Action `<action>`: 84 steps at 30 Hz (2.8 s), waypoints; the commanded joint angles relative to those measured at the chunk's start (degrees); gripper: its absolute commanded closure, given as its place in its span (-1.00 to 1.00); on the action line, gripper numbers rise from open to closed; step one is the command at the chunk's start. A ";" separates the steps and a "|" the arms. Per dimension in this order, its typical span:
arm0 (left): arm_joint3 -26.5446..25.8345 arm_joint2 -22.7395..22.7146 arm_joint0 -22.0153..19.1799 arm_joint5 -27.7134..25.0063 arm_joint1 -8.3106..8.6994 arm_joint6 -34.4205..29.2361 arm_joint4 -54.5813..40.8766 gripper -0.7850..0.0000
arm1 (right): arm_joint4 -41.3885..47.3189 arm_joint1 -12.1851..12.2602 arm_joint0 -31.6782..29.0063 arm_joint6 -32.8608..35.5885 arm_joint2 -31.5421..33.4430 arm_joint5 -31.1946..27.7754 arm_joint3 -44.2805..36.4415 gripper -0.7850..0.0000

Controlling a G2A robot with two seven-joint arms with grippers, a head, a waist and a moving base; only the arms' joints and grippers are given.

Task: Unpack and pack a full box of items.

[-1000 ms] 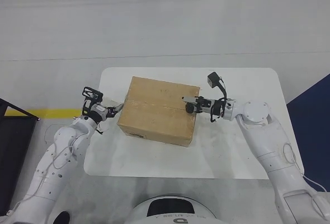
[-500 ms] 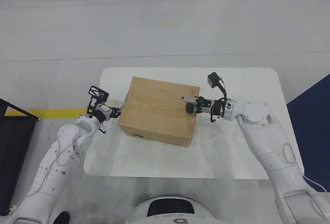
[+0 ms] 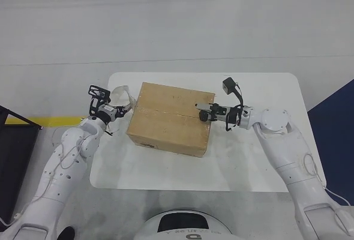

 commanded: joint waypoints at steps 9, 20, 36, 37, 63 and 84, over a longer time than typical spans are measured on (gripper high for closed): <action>-3.32 -2.16 -0.09 1.51 0.08 0.54 2.01 -1.00 | 0.00 0.00 0.00 0.00 0.00 0.00 0.00 -1.00; -11.91 -1.58 -0.87 0.32 0.30 -3.94 10.68 -1.00 | 0.00 0.00 0.00 0.00 0.00 0.00 0.00 -1.00; -27.79 1.28 -2.81 -5.95 -0.47 -16.37 3.69 -1.00 | 0.00 0.00 0.00 0.00 0.00 0.00 0.00 -1.00; -28.46 1.56 -3.17 -6.51 -0.57 -17.44 1.78 -1.00 | 0.00 0.00 0.00 0.00 0.00 0.00 0.00 -1.00; -34.97 -11.37 -0.62 -2.08 -0.80 -20.52 -31.70 -1.00 | 0.00 0.00 0.00 0.00 0.00 0.00 0.00 -1.00; -29.98 -17.99 9.49 -0.15 -0.32 -14.09 -26.37 -1.00 | 0.00 0.00 0.00 0.00 0.00 0.00 0.00 -1.00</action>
